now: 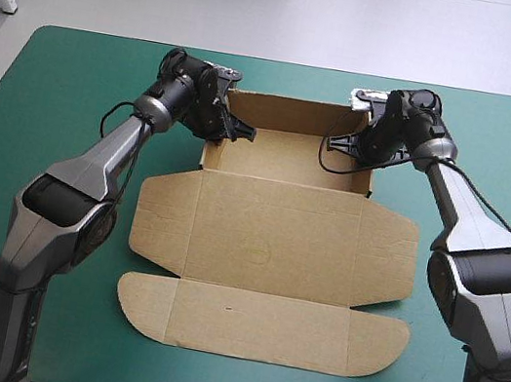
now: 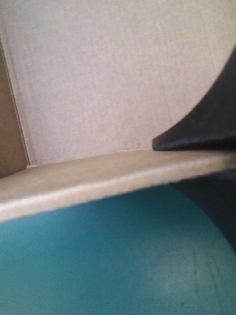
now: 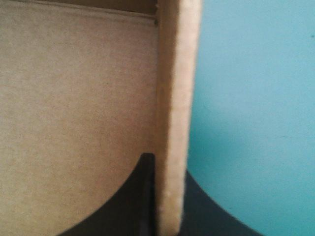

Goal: Fold the box

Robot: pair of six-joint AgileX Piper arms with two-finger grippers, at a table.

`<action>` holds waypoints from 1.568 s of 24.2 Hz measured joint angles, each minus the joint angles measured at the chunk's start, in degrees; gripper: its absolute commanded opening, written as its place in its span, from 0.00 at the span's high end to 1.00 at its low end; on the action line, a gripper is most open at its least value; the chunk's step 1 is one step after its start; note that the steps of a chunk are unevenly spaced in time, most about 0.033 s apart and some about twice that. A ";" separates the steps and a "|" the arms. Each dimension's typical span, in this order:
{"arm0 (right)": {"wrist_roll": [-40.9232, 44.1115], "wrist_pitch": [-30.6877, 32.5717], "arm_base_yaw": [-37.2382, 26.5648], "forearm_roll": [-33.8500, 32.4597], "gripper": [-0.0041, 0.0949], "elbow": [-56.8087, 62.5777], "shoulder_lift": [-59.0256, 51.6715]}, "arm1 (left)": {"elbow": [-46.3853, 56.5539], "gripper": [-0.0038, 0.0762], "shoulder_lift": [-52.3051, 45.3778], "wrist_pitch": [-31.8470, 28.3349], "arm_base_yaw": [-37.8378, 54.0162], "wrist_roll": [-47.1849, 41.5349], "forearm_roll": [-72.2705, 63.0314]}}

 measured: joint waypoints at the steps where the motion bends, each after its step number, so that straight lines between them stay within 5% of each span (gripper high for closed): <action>1: 0.00 0.06 0.00 -0.02 0.97 -0.07 0.00 | 0.00 0.96 0.00 0.00 0.00 0.00 0.00; 6: 0.05 1.22 0.00 -0.30 0.83 -1.42 0.38 | -0.60 0.76 0.06 0.38 0.00 0.09 0.33; 11: -1.76 1.82 0.19 -0.46 0.47 -4.03 0.84 | -2.87 0.23 1.58 0.16 -0.18 2.04 0.79; 13: -1.81 2.48 0.26 -0.46 0.38 -5.82 0.84 | -4.51 0.15 1.86 0.14 -0.19 2.36 0.79; 21: -1.95 7.29 0.26 -3.11 0.39 -9.08 -3.68 | -7.32 0.22 -2.34 2.45 -0.19 4.00 1.12; 28: -2.99 8.19 0.26 -2.46 0.39 -9.26 -17.54 | -7.41 0.28 -21.65 5.82 -0.23 8.67 4.22; 38: -3.77 8.23 0.26 -1.51 0.39 -9.39 -24.08 | 11.31 0.28 -43.80 5.82 -0.23 8.36 7.20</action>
